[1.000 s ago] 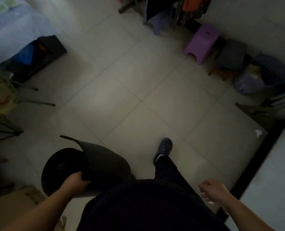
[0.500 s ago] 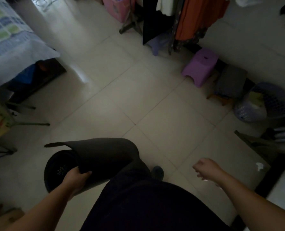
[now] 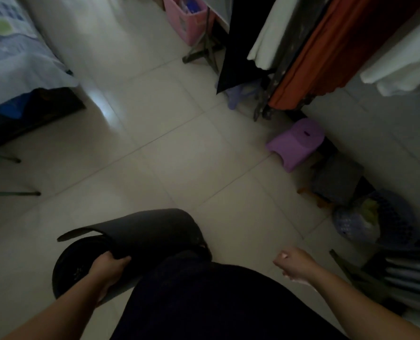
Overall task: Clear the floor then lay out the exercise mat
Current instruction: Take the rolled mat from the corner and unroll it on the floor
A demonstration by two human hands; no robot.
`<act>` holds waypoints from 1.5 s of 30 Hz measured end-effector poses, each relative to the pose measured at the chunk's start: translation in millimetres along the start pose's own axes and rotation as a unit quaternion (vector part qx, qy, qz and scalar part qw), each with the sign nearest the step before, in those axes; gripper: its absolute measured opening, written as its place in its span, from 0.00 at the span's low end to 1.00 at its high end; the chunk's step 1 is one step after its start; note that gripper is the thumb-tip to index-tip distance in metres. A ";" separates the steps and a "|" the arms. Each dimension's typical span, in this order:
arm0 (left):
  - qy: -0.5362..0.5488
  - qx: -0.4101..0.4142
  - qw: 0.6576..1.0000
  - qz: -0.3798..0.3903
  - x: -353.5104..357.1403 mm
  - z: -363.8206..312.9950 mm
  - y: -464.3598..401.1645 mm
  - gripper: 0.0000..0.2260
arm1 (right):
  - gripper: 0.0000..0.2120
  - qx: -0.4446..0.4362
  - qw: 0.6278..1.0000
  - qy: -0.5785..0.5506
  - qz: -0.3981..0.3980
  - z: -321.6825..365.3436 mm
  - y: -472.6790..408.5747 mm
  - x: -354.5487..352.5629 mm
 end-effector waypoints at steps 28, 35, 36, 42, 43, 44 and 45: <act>0.010 -0.128 0.990 -0.060 5.5 -272.5 -68.5 0.14 | 0.13 -0.131 0.952 0.250 0.118 347.1 -380.6 -296.7; 0.148 -0.186 0.968 -0.083 23.4 -279.6 -65.0 0.19 | 0.10 -0.219 0.901 0.339 0.161 511.5 -390.5 -246.6; 0.162 -0.187 0.966 -0.081 24.2 -278.2 -69.2 0.20 | 0.10 -0.225 0.896 0.345 0.164 531.6 -389.5 -237.0; 0.203 -0.212 0.953 -0.070 9.9 -259.9 -112.8 0.20 | 0.11 -0.237 0.881 0.380 0.155 627.7 -382.2 -192.6; 0.207 -0.212 0.953 -0.068 5.0 -257.1 -120.0 0.20 | 0.10 -0.244 0.874 0.390 0.154 642.4 -380.1 -185.6; 0.210 -0.211 0.952 -0.067 -0.7 -253.8 -126.8 0.20 | 0.10 -0.254 0.868 0.399 0.154 657.4 -378.1 -177.8; 0.211 -0.213 0.951 -0.070 -6.6 -249.6 -132.8 0.20 | 0.10 -0.265 0.861 0.405 0.154 672.9 -375.9 -169.6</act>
Point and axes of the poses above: each hand's wrist, its own y-axis away from the middle knuckle, its own x-axis out of the palm, z = x × y, the point moved 8 cm from there along -y, towards the middle knuckle, and after that the axes turned 9 degrees about -z, right-handed, at the moved point
